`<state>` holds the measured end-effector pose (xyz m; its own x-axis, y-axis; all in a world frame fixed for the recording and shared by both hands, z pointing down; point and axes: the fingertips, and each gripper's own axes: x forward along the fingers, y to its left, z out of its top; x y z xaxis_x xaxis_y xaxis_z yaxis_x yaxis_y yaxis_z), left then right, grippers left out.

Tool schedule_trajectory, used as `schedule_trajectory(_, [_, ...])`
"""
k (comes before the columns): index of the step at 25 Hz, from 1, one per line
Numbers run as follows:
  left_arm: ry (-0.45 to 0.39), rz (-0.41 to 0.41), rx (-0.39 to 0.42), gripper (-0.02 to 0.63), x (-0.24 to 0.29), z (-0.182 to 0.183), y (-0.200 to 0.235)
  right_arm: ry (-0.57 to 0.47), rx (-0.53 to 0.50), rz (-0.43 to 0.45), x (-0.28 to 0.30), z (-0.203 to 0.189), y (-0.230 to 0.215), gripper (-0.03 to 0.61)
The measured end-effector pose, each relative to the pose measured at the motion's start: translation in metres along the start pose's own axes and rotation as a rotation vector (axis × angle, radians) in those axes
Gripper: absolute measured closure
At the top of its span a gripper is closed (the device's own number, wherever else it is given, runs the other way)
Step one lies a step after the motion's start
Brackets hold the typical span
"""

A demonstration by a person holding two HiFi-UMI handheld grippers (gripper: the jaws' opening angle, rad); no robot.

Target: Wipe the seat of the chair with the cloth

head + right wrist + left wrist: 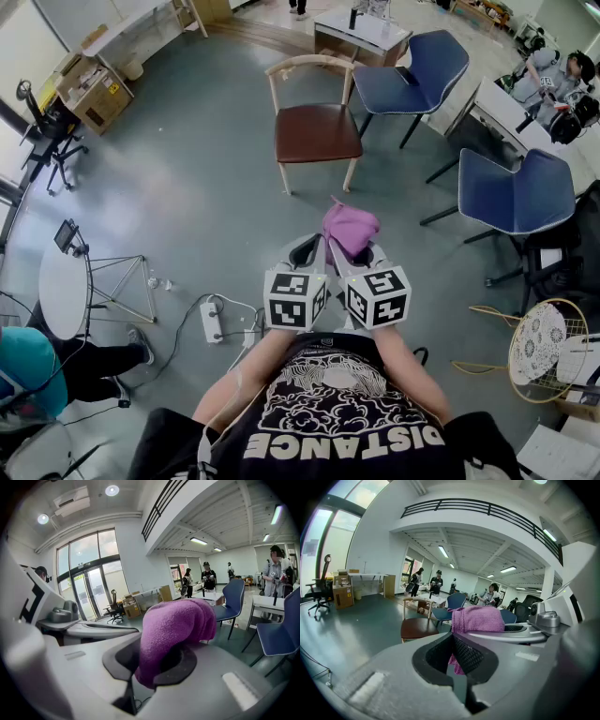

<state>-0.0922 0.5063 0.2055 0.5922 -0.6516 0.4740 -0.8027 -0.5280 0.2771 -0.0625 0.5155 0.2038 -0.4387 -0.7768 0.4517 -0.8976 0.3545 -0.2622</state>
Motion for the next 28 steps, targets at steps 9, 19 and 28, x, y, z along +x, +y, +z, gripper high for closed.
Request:
schedule_trajectory(9, [-0.001, -0.020, -0.015, 0.617, -0.006, -0.002, 0.022, 0.001, 0.029, -0.019, 0.016, -0.002, 0.014, 0.517])
schedule_trajectory(19, [0.009, -0.040, -0.015, 0.617, 0.005, 0.000, 0.044, 0.016, 0.054, 0.001, 0.040, -0.005, 0.020, 0.517])
schedule_trajectory(28, [0.024, 0.034, -0.039, 0.617, 0.040, 0.021, 0.078, 0.040, 0.085, 0.086, 0.087, 0.018, -0.002, 0.518])
